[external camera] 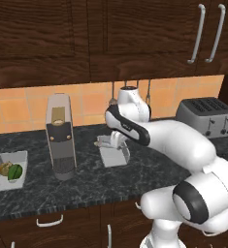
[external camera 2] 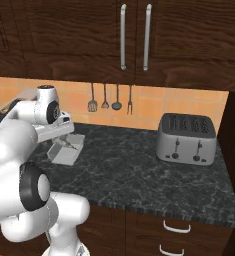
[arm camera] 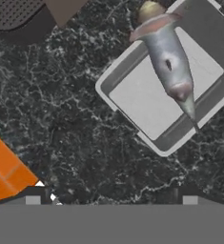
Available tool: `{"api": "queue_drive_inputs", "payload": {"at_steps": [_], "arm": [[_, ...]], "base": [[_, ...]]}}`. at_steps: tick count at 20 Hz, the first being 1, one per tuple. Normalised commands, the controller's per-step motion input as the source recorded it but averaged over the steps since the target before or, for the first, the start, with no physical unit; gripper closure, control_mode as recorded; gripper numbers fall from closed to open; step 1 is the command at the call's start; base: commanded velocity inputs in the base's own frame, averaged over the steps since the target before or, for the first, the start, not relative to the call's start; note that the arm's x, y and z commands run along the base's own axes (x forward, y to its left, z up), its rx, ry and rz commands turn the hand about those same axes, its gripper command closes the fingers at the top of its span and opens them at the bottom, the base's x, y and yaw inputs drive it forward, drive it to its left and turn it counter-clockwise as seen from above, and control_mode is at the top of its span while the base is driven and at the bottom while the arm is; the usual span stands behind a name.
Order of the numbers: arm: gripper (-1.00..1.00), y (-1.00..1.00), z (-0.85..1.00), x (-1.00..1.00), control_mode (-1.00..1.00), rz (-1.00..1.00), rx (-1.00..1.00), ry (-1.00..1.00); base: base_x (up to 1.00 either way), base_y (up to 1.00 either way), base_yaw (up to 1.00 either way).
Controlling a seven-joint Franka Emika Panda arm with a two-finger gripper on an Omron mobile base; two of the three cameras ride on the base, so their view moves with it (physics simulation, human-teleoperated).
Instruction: Take the meat container that has the fish and place it on the second highest rack of the freezer. Then take the vegetable container that has the onion and avocado and place it on the highest rack of the freezer.
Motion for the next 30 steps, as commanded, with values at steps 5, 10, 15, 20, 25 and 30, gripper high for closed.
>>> {"api": "queue_drive_inputs", "payload": {"at_steps": [5,10,15,20,25,30], "arm": [[-1.00,0.07,-0.43,-0.03,-1.00,0.18,0.03,-0.20],[-1.00,0.20,0.00,0.03,-1.00,0.01,-0.01,-0.01],[-1.00,0.05,-0.13,0.40,-1.00,0.07,-0.02,0.00],[-1.00,-0.10,-0.35,0.26,-1.00,0.18,0.00,0.00],[-1.00,-0.10,-0.40,0.00,-1.00,0.08,-0.04,0.00],[-1.00,0.13,-0.29,0.01,-1.00,0.01,-0.06,0.00]], "base": [[0.00,0.00,0.00],[0.00,0.00,0.00],[0.00,0.00,0.00],[0.00,0.00,0.00],[0.00,0.00,0.00],[0.00,0.00,0.00]]}}
